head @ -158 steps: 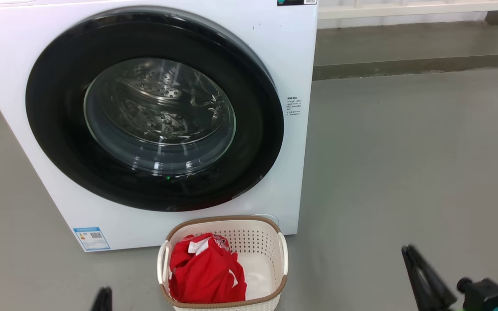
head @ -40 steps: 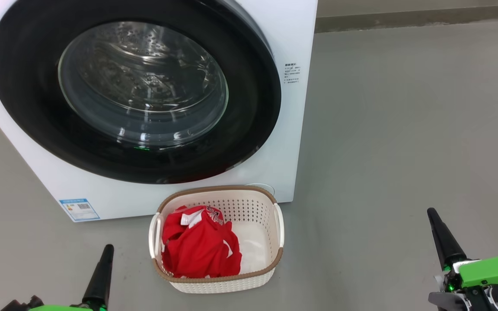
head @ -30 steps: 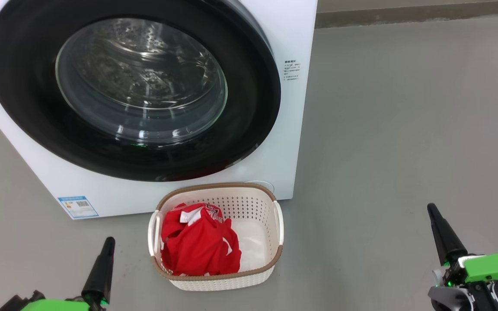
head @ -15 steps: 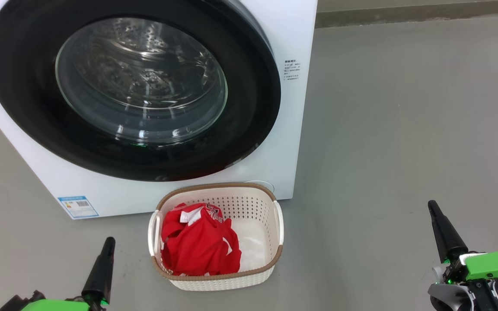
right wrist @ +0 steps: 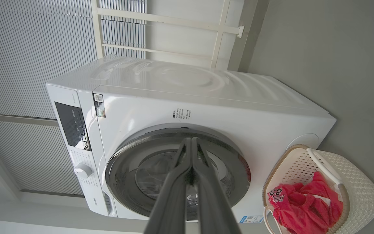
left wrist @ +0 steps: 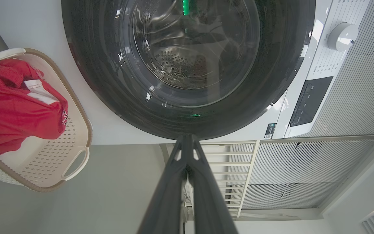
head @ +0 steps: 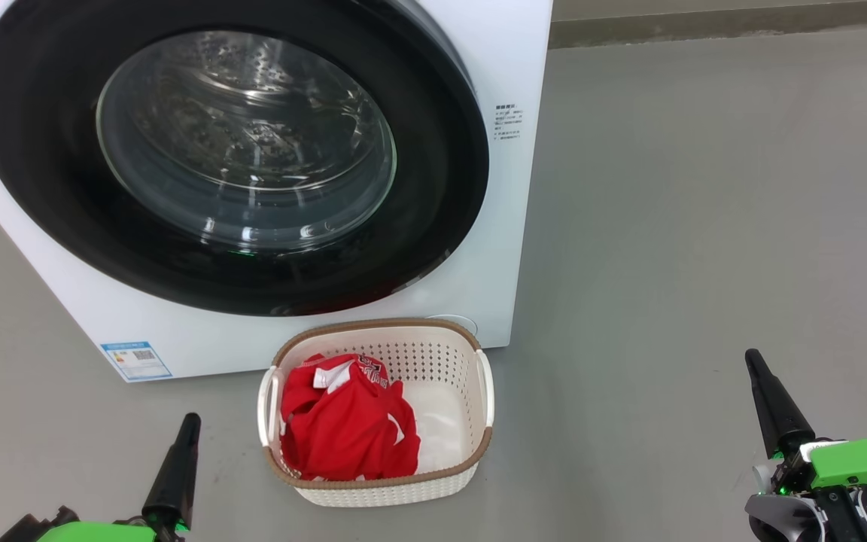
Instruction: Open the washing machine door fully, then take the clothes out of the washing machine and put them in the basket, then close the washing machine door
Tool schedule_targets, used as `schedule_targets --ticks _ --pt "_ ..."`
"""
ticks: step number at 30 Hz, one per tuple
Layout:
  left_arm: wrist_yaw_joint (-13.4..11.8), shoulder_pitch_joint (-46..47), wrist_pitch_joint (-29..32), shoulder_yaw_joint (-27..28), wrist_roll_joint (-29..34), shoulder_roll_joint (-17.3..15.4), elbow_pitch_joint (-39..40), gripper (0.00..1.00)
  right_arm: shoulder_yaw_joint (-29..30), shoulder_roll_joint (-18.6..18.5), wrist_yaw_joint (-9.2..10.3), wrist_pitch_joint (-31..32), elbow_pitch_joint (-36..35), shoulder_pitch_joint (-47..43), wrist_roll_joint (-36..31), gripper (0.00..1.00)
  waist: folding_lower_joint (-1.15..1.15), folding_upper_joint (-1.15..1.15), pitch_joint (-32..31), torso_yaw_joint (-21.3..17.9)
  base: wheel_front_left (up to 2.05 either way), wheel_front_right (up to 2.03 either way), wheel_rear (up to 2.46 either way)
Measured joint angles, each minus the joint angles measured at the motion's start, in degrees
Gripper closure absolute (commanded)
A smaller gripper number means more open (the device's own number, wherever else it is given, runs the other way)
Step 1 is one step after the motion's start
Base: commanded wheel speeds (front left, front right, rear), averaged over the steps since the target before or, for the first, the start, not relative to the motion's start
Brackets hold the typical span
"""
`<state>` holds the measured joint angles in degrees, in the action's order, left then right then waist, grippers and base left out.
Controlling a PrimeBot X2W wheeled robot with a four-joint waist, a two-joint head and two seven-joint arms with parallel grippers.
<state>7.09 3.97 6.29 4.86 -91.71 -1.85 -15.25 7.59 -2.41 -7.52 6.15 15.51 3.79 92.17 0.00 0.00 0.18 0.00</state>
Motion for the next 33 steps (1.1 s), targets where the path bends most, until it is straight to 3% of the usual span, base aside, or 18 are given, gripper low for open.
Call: schedule_targets --ticks 33 --pt "0.0 0.0 0.0 0.0 0.0 0.0 0.0 1.0 0.0 0.01 0.0 -0.01 0.0 0.0 0.0 1.0 0.0 0.0 0.0 0.0 0.0 0.0 0.0"
